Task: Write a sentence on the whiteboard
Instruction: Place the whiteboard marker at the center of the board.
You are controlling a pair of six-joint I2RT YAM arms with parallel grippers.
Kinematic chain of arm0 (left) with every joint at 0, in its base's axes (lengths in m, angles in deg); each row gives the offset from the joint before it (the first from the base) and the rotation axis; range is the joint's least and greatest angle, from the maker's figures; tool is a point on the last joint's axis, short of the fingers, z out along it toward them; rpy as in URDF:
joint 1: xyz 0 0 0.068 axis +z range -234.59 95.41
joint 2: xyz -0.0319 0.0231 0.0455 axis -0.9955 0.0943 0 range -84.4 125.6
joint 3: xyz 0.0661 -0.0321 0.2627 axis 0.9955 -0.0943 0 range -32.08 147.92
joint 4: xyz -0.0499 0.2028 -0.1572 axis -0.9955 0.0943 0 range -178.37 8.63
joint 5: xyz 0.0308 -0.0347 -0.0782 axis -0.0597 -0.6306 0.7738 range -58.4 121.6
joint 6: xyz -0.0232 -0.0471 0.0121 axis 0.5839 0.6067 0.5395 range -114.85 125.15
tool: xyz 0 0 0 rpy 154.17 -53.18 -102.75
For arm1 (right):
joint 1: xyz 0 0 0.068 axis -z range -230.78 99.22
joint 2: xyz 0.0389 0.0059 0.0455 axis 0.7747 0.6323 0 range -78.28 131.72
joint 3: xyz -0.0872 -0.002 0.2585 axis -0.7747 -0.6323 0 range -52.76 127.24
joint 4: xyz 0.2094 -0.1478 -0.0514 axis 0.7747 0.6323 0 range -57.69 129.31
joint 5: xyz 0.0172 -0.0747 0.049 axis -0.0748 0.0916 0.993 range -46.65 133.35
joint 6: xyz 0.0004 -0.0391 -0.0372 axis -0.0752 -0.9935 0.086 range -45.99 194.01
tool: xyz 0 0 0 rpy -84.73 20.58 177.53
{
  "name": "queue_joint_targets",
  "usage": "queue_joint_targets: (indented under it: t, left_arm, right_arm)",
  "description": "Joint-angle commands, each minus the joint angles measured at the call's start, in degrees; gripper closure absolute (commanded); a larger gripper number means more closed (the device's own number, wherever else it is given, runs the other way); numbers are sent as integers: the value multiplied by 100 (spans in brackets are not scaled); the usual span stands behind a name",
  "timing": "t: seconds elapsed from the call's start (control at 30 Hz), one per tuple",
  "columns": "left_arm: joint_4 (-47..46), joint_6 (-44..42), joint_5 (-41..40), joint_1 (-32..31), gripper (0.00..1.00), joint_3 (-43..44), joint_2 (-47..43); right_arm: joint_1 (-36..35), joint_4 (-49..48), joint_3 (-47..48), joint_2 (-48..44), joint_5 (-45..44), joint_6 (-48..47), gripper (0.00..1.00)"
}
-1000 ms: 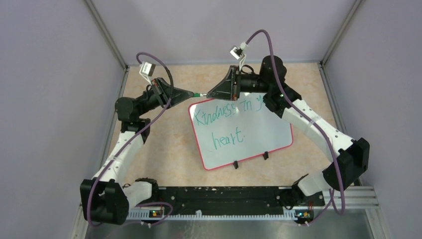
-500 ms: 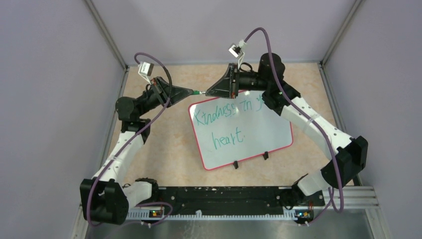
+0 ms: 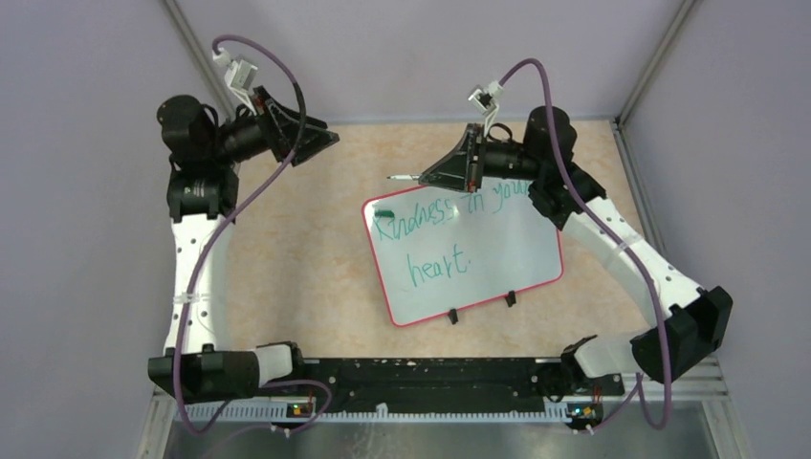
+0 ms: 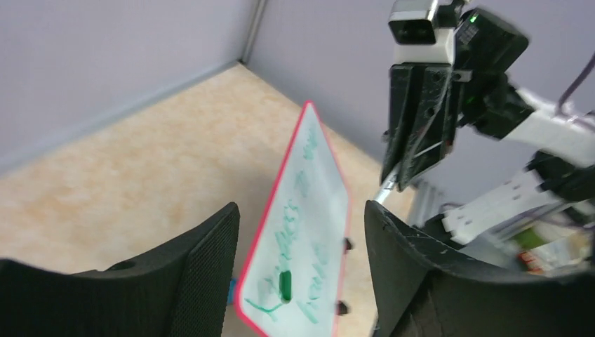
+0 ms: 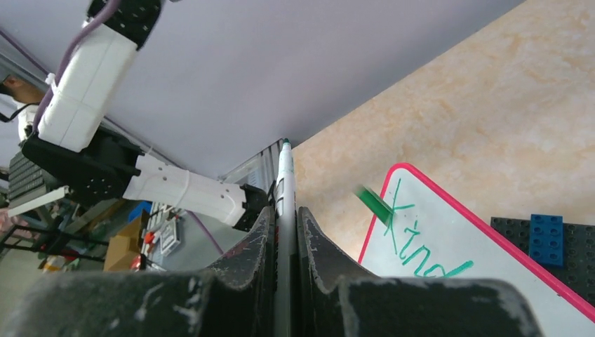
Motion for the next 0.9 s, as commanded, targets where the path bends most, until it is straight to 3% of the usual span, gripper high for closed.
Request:
queue_joint_targets:
  t: [0.0, 0.17, 0.33, 0.4, 0.47, 0.63, 0.77, 0.87]
  left_arm:
    - [2986, -3144, -226, -128, 29, 1459, 251]
    - [3707, -3904, -478, -315, 30, 1732, 435]
    - [5273, -6212, -1402, -1143, 28, 1153, 136]
    - [5584, -6793, -1972, -1642, 27, 770, -39]
    - [5747, -7188, -1983, -1771, 25, 396, -156]
    - [5910, -7584, -2175, -2267, 27, -92, -61]
    - [5423, -7214, -2352, -2586, 25, -626, 105]
    - [4749, -6403, -2788, -2579, 22, -890, 201]
  right_arm:
    - [15, 166, -59, -361, -25, -284, 100]
    - [22, 147, -168, -393, -32, -256, 100]
    - [333, 665, -321, -629, 41, -630, 100]
    - [687, 651, -510, -753, 227, -596, 100]
    - [1006, 524, -730, -889, 317, -543, 100]
    - [1680, 563, -1096, -1154, 397, -615, 100]
    - [2034, 707, -1346, -1305, 301, -799, 100]
    - [2241, 921, -1475, -1369, 188, -1052, 100]
